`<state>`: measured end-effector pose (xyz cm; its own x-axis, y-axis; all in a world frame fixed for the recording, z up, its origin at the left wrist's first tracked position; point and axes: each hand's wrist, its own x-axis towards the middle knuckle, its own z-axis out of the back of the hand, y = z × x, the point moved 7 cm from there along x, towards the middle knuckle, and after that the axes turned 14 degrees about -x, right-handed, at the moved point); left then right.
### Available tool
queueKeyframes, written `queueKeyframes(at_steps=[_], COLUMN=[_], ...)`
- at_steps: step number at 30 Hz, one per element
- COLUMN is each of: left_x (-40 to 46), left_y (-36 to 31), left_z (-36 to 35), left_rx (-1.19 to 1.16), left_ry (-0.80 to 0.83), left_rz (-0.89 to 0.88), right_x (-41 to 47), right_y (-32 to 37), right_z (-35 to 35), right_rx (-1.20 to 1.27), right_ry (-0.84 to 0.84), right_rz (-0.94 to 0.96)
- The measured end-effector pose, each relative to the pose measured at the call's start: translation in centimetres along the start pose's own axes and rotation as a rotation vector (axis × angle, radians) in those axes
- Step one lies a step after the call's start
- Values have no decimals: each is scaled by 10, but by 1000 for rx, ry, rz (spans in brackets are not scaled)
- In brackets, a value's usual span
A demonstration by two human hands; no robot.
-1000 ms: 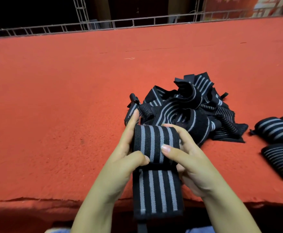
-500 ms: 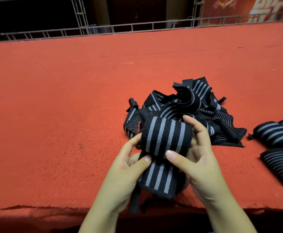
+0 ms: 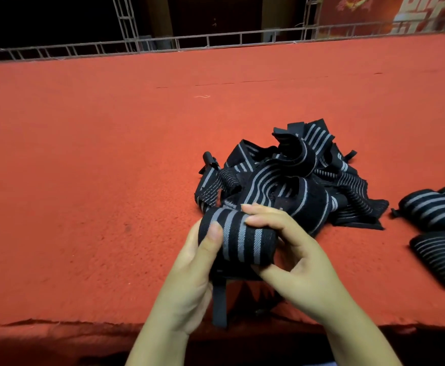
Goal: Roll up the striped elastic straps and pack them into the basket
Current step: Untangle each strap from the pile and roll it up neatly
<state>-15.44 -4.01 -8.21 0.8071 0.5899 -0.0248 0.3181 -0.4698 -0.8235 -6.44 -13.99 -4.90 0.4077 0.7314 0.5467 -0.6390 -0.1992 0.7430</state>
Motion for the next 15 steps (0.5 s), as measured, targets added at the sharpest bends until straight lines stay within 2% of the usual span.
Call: queueKeyframes(at_steps=[4, 7, 11, 15], left_x=[1, 1, 4, 13], left_y=[-5, -6, 0, 11], left_z=[0, -7, -25, -49], left_rx=[-1, 45, 104, 113], left_ry=[29, 107, 208, 280], left_rz=[-52, -43, 5, 67], right_x=[-7, -11, -24, -38], right_y=[-8, -18, -37, -36], right_z=[0, 12, 21, 50], right_rx=[102, 121, 349, 377], right_ry=[94, 24, 42, -30], right_rz=[-88, -242, -487, -509])
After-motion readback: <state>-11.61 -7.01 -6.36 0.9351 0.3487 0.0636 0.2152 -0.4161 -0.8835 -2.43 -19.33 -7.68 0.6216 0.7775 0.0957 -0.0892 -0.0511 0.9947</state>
